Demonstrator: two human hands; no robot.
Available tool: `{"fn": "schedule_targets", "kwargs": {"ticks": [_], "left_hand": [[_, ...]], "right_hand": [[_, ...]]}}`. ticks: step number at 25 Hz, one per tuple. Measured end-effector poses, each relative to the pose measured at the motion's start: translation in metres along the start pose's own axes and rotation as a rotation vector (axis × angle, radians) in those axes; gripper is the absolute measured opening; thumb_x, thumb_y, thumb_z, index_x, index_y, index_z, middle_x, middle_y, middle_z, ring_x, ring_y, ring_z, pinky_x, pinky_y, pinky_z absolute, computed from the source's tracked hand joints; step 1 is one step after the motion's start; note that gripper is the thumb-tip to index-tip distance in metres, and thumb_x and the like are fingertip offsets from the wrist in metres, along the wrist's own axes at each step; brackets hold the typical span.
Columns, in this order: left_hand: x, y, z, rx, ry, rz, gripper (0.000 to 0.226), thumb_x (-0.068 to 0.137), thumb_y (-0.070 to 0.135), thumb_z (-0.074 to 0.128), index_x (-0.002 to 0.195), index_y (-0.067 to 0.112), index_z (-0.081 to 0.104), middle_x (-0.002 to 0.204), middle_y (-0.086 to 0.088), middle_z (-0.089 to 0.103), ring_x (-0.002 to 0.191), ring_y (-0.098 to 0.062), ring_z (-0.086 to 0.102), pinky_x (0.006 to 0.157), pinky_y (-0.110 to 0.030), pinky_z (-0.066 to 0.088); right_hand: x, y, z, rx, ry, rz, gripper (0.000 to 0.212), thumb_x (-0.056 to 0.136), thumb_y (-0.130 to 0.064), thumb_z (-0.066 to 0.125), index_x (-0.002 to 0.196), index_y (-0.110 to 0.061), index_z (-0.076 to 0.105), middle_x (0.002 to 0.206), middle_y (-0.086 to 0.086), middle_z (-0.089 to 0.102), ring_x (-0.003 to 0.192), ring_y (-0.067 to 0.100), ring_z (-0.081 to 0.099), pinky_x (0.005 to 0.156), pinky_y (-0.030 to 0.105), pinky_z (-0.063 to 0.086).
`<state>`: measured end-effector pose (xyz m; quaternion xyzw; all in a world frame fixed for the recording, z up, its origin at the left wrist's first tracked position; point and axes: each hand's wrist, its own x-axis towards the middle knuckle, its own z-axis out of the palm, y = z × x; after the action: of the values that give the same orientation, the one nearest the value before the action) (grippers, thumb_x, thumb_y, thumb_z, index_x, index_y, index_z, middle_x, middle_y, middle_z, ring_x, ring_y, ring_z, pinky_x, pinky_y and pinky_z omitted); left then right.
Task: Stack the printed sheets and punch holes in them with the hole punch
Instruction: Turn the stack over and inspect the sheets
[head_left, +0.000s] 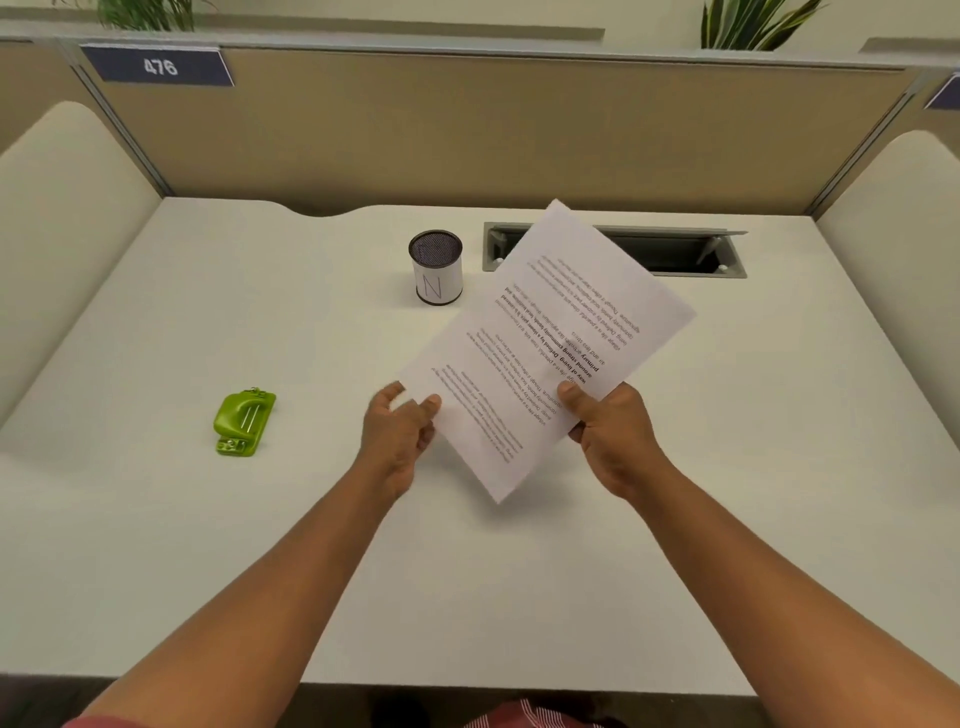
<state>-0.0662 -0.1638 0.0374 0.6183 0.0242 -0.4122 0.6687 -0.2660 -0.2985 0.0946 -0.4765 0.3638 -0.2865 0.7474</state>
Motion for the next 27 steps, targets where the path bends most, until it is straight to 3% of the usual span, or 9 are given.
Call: {"fn": "schedule_targets", "kwargs": {"ticks": [2,5,8,11,15,18,22,25,27], "left_hand": [[0.010,0.014,-0.010,0.252,0.010,0.081,0.096,0.082,0.022,0.086,0.157,0.027,0.025,0.150,-0.004,0.048,0.131,-0.021,0.050,0.099,-0.037,0.042],[0.016,0.033,-0.013,0.450,-0.225,0.129,0.111,0.069,0.043,0.091,0.159,0.030,0.026,0.165,-0.003,0.033,0.153,-0.021,0.026,0.111,-0.038,0.031],[0.014,0.042,-0.002,0.478,-0.483,0.028,0.105,0.065,0.046,0.087,0.154,0.027,0.036,0.157,-0.006,0.045,0.147,-0.019,0.038,0.115,-0.035,0.029],[0.011,0.038,0.006,0.404,-0.610,-0.119,0.079,0.077,0.040,0.081,0.147,0.024,0.048,0.145,0.000,0.057,0.137,-0.018,0.046,0.119,-0.038,0.024],[0.002,0.033,0.007,0.225,-0.780,-0.201,0.066,0.076,0.043,0.087,0.133,0.016,0.067,0.140,-0.009,0.065,0.128,-0.028,0.061,0.107,-0.042,0.050],[-0.002,0.037,0.006,0.181,-0.683,-0.082,0.068,0.071,0.031,0.092,0.131,0.012,0.068,0.136,-0.014,0.068,0.125,-0.033,0.065,0.102,-0.047,0.055],[-0.007,0.045,0.005,0.332,-0.485,0.128,0.044,0.078,0.012,0.086,0.120,0.011,0.073,0.120,-0.009,0.077,0.112,-0.032,0.072,0.084,-0.040,0.062],[-0.013,0.044,0.007,0.384,-0.406,0.195,0.032,0.086,0.005,0.079,0.118,0.009,0.073,0.115,-0.008,0.078,0.106,-0.032,0.074,0.089,-0.043,0.061],[-0.017,0.044,0.010,0.407,-0.353,0.237,0.025,0.089,0.005,0.076,0.113,0.014,0.075,0.110,-0.005,0.080,0.101,-0.030,0.076,0.089,-0.046,0.062]], "right_hand": [[0.002,-0.006,-0.010,-0.074,-0.083,0.024,0.027,0.098,-0.006,0.062,0.119,-0.021,0.071,0.124,0.004,0.074,0.115,0.026,0.070,0.105,0.058,0.049],[0.002,-0.017,-0.019,-0.198,-0.224,0.048,0.028,0.097,-0.007,0.064,0.121,-0.019,0.072,0.127,0.008,0.073,0.118,0.031,0.068,0.106,0.063,0.046],[0.003,-0.028,-0.020,-0.237,-0.324,0.085,0.030,0.096,-0.005,0.065,0.124,-0.015,0.070,0.127,0.011,0.072,0.118,0.033,0.068,0.103,0.060,0.050],[0.002,-0.036,-0.019,-0.213,-0.412,0.115,0.037,0.090,-0.009,0.069,0.127,-0.011,0.068,0.130,0.015,0.070,0.120,0.037,0.066,0.098,0.053,0.055],[0.002,-0.039,-0.023,-0.215,-0.489,0.169,0.041,0.086,-0.009,0.072,0.128,-0.008,0.068,0.131,0.018,0.069,0.119,0.038,0.066,0.097,0.053,0.056],[0.005,-0.035,-0.029,-0.278,-0.381,0.175,0.038,0.088,-0.007,0.072,0.125,-0.010,0.069,0.126,0.013,0.072,0.116,0.036,0.069,0.099,0.056,0.054],[0.007,-0.028,-0.031,-0.335,-0.207,0.160,0.033,0.093,0.001,0.065,0.119,-0.017,0.071,0.116,0.000,0.078,0.109,0.029,0.072,0.093,0.047,0.058],[0.007,-0.023,-0.025,-0.318,-0.106,0.132,0.033,0.094,0.003,0.063,0.118,-0.018,0.070,0.113,-0.001,0.079,0.105,0.025,0.074,0.079,0.034,0.062],[0.006,-0.021,-0.019,-0.344,-0.066,0.060,0.030,0.096,0.000,0.062,0.114,-0.022,0.072,0.113,0.000,0.079,0.101,0.022,0.076,0.077,0.032,0.062]]}}
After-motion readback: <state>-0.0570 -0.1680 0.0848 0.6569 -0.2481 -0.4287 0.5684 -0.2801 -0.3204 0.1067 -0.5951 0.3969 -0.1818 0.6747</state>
